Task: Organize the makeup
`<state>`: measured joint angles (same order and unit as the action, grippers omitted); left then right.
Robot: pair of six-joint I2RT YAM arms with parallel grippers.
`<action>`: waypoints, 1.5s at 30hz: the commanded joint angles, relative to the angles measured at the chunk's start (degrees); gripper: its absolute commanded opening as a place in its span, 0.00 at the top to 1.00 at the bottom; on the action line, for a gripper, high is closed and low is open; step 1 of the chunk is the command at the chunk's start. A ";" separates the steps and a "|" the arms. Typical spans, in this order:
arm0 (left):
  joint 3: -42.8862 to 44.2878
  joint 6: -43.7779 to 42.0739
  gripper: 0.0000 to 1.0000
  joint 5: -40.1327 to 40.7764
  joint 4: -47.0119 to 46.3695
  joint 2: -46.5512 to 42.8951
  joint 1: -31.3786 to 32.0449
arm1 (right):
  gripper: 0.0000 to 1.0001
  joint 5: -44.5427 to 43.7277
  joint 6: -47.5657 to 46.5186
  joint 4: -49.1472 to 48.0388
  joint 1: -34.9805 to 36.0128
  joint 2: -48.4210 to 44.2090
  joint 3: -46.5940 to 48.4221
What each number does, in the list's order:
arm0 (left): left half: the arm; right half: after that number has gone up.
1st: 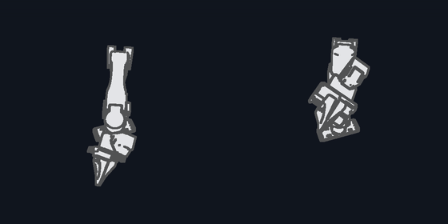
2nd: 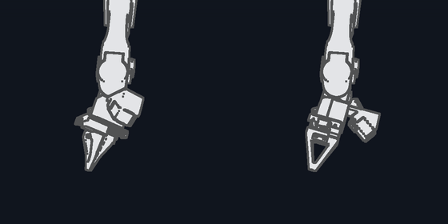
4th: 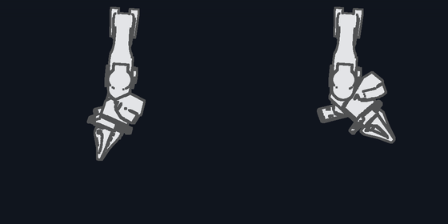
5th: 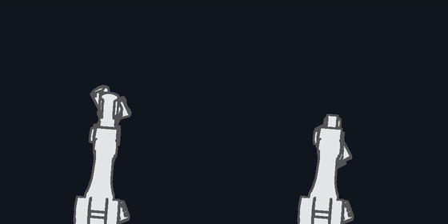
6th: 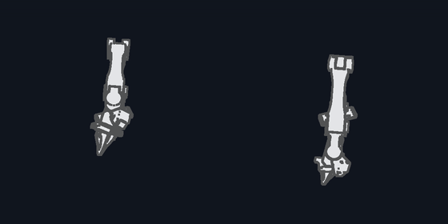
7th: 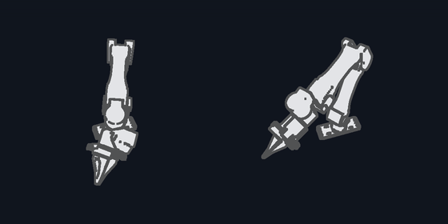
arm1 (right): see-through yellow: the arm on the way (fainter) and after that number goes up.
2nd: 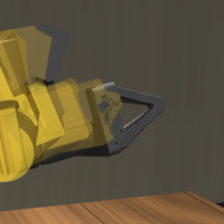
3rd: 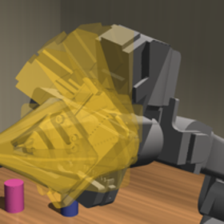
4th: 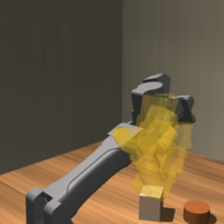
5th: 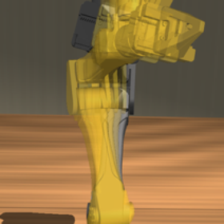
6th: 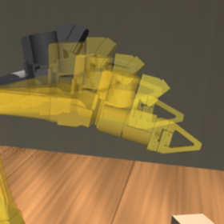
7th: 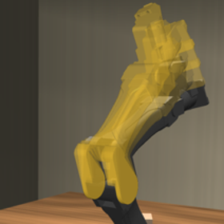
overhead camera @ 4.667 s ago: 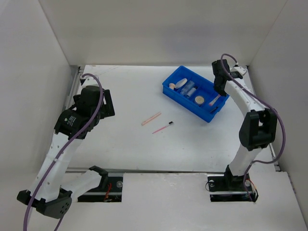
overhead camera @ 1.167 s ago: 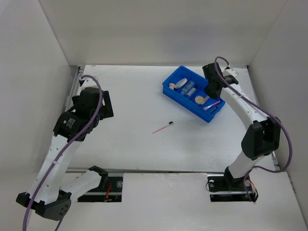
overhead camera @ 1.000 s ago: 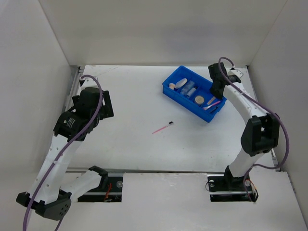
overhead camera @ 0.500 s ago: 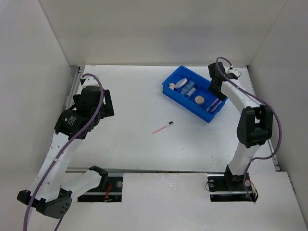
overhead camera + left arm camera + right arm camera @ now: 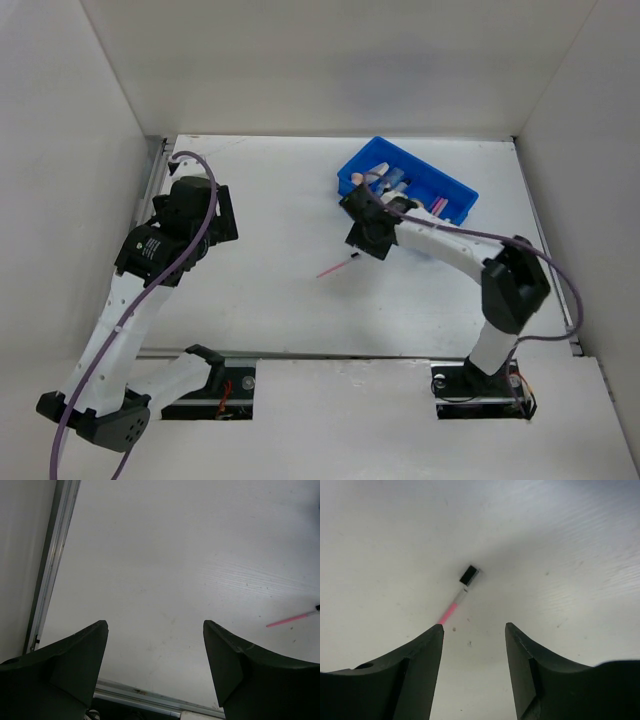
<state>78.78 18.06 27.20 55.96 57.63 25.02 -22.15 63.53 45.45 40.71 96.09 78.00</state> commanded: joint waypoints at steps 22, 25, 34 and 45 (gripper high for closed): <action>0.58 -0.31 0.26 1.01 0.64 -2.96 -0.05 | 0.55 7.83 8.54 0.78 4.56 21.15 10.95; 0.05 -0.31 0.26 1.01 0.64 -2.96 -0.05 | 0.55 7.83 8.54 0.78 4.56 21.15 10.95; -0.56 -0.31 0.26 1.01 0.11 -3.49 -0.05 | 0.57 4.49 8.54 5.35 4.56 27.74 17.19; -1.09 -0.84 0.26 2.07 0.11 -4.01 -0.05 | 0.87 -4.03 9.07 9.92 6.84 27.22 17.19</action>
<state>78.32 18.02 27.73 56.01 54.46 25.02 -21.26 72.07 51.40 46.70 122.32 94.37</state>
